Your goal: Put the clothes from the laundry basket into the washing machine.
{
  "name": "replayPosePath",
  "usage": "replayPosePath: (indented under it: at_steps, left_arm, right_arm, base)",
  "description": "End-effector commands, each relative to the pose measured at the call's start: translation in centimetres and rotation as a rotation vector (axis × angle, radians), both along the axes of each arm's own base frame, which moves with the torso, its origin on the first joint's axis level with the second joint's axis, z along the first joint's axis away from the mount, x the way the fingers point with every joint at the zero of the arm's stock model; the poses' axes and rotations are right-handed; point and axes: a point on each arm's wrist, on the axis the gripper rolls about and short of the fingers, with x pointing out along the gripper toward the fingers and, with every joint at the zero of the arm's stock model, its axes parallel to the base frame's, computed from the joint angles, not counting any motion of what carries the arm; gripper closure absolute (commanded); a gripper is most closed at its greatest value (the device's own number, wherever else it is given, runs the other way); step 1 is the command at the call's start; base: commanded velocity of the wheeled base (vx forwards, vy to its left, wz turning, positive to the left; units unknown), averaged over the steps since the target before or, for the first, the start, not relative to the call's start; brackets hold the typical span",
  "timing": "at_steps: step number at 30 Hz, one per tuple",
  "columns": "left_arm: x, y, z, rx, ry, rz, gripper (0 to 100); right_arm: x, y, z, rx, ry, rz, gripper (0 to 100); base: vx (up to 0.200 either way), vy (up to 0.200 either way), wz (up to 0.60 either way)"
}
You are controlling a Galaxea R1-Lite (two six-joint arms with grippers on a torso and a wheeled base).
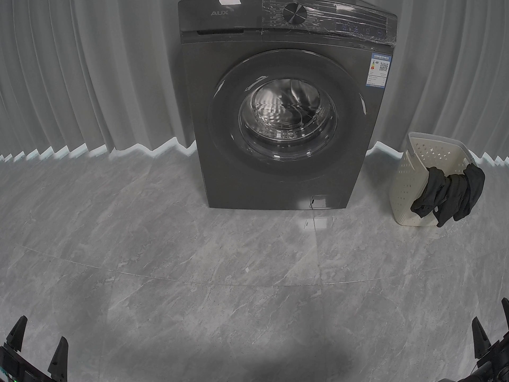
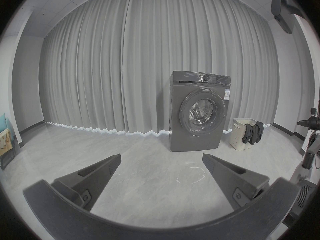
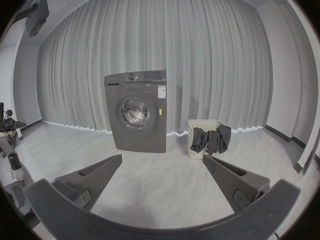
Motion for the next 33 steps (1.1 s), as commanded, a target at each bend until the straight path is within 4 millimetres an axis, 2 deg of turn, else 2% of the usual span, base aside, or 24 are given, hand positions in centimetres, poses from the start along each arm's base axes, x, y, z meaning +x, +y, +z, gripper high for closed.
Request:
replayPosePath:
  at_steps: [1, 4, 13, 33]
  left_arm:
    - [0.0, 0.0, -0.48, 0.0, 0.0, 0.001, 0]
    - [0.0, 0.0, -0.48, 0.0, 0.0, 0.0, 0]
    - [0.0, 0.0, -0.48, 0.0, 0.0, 0.001, 0]
    - [0.0, 0.0, -0.47, -0.002, -0.002, 0.003, 0]
  right_arm:
    - [0.01, 0.0, -0.52, -0.001, 0.001, 0.0, 0]
    - [0.01, 0.0, -0.52, -0.001, 0.001, 0.0, 0]
    - [0.01, 0.01, -0.52, -0.002, 0.001, 0.002, 0]
    - [0.01, 0.0, -0.52, -0.002, 0.001, 0.003, 0]
  base:
    - [0.2, 0.0, 0.0]
    - [0.2, 0.0, 0.0]
    - [0.0, 0.0, 0.0]
    - [0.0, -0.2, 0.0]
